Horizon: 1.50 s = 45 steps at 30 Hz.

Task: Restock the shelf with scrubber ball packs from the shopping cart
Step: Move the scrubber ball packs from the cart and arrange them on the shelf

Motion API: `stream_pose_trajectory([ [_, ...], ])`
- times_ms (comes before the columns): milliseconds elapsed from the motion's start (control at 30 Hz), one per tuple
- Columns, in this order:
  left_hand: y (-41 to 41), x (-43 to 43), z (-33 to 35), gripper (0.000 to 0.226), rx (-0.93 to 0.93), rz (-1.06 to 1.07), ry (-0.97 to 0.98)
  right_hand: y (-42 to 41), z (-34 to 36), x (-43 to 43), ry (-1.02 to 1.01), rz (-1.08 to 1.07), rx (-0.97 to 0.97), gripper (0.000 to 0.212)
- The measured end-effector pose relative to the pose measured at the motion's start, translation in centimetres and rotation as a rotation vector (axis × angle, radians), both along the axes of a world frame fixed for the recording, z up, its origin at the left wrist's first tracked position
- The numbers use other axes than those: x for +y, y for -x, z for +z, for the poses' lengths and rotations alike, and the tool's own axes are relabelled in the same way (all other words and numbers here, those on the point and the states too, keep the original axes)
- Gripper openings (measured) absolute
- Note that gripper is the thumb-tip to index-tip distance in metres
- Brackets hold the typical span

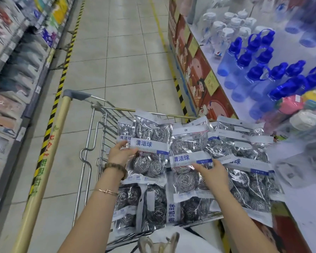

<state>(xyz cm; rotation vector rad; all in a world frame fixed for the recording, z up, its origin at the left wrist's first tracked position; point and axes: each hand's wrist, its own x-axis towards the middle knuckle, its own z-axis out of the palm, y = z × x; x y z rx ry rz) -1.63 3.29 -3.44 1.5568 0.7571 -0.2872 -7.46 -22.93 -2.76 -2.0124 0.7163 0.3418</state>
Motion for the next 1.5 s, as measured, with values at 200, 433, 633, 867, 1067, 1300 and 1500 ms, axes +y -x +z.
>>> stream_pose_trajectory([
  [200,0.9,-3.3,-1.1,0.027,0.008,-0.239,-0.161,1.8,-0.8,-1.6,-0.056,-0.136,-0.032,0.076],
  [433,1.4,-6.1,-1.5,0.043,-0.044,-0.366,-0.246,3.5,-1.0,-1.2,-0.064,-0.296,-0.086,0.086],
  [633,1.9,-7.8,-1.5,0.045,-0.140,-0.456,-0.246,6.9,-1.7,-2.9,-0.037,-0.484,-0.165,0.030],
  [867,3.6,-12.7,-1.0,0.060,-0.248,-0.629,-0.219,13.0,-0.8,-4.9,0.062,-0.726,-0.300,0.031],
  [1067,6.3,-19.1,0.0,0.040,-0.298,-0.775,-0.110,18.1,0.4,-7.5,0.154,-0.926,-0.366,0.039],
  [1300,10.8,-26.6,-0.1,0.043,-0.329,-0.970,-0.064,25.5,0.3,-11.3,0.193,-1.159,-0.399,0.042],
  [1500,18.0,-34.0,-0.6,0.043,-0.303,-1.126,-0.040,33.9,0.1,-15.8,0.230,-1.332,-0.396,0.041],
])
